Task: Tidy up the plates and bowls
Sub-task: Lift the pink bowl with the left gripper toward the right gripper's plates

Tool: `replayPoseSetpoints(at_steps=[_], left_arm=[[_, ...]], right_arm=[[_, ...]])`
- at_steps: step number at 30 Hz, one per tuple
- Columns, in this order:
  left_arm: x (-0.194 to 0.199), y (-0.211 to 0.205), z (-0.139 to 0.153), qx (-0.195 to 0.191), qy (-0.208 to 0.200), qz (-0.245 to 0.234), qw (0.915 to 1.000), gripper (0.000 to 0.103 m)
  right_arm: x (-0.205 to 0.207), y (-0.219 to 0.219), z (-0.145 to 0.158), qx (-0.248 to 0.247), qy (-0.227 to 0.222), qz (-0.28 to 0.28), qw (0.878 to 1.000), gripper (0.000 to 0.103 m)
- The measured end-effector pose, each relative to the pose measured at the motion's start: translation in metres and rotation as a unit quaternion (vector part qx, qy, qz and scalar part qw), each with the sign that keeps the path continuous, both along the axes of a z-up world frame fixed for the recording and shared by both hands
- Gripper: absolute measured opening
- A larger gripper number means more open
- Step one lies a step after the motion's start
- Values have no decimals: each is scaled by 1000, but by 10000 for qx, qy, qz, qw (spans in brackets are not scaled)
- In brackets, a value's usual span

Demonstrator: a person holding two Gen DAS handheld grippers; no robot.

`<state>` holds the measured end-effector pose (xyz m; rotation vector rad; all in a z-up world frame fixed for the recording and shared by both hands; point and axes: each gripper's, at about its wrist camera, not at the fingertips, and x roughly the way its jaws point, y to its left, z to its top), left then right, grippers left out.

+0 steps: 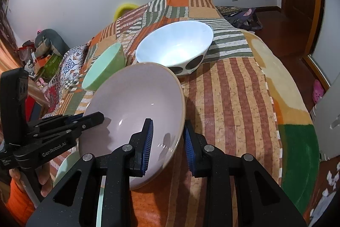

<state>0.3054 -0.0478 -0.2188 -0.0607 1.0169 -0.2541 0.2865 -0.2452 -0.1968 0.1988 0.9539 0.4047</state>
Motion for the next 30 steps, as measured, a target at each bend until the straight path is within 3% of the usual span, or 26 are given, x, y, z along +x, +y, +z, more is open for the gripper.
replayPoseSetpoints(at_steps=[16,30], left_arm=[[-55,27,59,-123,-539,205,9983,15],[-128,91,91,-42,-866,771,9932,15]], right_arm=[[-28,21,44,92,-498,222,9985,26],[-61,81,60,140,-735,877,9933,26]])
